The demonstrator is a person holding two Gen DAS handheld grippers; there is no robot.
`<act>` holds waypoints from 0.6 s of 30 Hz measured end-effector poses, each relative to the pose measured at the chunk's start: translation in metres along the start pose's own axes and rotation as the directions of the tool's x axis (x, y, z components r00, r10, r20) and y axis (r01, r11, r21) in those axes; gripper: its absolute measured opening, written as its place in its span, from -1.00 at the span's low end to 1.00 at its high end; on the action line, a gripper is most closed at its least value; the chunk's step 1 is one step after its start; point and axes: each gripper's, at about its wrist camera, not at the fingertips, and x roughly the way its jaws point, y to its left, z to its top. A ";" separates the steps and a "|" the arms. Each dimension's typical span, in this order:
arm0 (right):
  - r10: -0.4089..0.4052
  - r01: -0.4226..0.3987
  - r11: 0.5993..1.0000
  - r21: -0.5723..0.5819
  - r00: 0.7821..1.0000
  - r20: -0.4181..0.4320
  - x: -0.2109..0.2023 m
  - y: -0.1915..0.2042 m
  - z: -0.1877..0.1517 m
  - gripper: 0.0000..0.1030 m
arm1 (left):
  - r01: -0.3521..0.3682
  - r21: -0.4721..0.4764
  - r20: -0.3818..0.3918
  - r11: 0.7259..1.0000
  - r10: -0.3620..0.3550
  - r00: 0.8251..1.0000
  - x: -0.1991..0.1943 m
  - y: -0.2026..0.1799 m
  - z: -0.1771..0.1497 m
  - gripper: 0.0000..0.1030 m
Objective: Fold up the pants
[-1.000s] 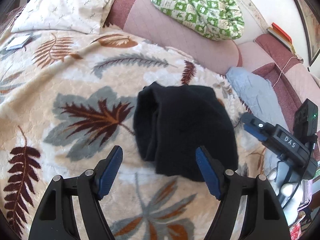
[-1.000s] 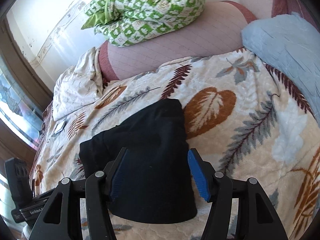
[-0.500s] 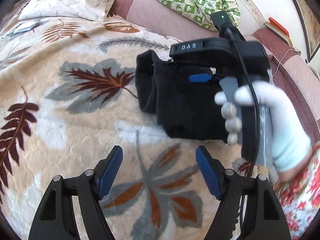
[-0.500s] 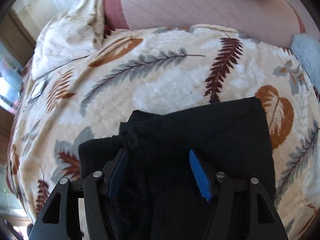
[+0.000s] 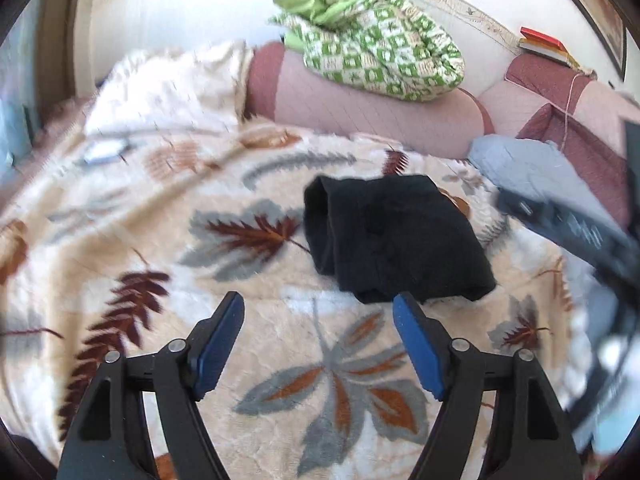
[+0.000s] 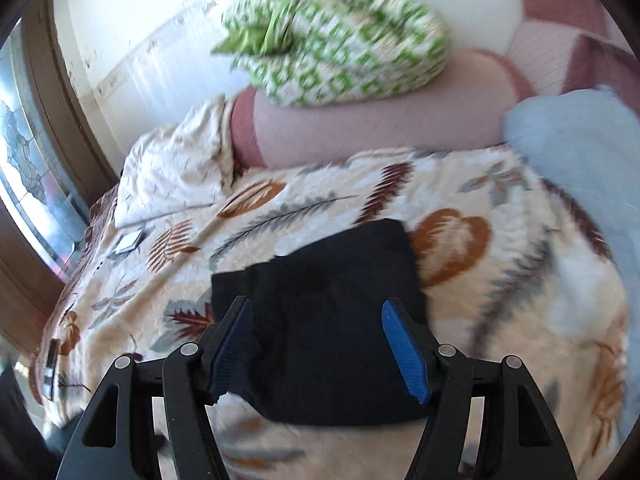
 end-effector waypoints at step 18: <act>-0.129 0.129 0.992 0.012 0.991 0.030 -0.033 -0.034 -0.097 0.56 | -0.152 0.074 0.028 0.986 0.151 0.988 -0.015 -0.032 -0.017 0.87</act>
